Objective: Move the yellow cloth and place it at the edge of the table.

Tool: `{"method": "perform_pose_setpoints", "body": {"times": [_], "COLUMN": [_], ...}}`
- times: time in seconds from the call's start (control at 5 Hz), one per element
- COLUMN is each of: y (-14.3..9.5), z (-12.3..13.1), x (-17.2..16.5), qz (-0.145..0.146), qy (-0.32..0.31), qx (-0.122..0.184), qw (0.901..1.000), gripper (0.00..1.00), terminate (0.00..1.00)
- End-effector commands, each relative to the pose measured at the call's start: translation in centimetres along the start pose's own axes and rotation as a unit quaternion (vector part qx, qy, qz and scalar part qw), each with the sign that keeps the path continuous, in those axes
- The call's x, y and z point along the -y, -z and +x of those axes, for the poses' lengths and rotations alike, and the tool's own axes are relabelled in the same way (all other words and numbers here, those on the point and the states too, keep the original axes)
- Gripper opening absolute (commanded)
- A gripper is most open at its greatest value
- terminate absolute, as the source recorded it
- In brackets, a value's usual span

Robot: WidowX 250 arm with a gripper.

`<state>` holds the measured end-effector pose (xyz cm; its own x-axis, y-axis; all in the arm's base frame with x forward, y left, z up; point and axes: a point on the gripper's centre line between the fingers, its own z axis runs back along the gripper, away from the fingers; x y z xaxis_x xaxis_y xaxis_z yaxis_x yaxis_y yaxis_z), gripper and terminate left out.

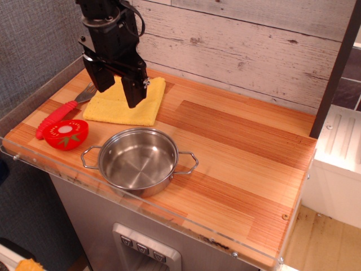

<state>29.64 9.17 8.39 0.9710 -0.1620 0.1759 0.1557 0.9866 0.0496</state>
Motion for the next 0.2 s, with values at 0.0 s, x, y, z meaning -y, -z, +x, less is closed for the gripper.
{"method": "perform_pose_setpoints", "body": {"times": [0.0], "y": [-1.14], "z": [0.46], "x": [-0.09], "qz": [0.011], "qy": [0.001], "qx": [0.022], "qw": [0.9997], "gripper": [1.00], "terminate": [1.00]}}
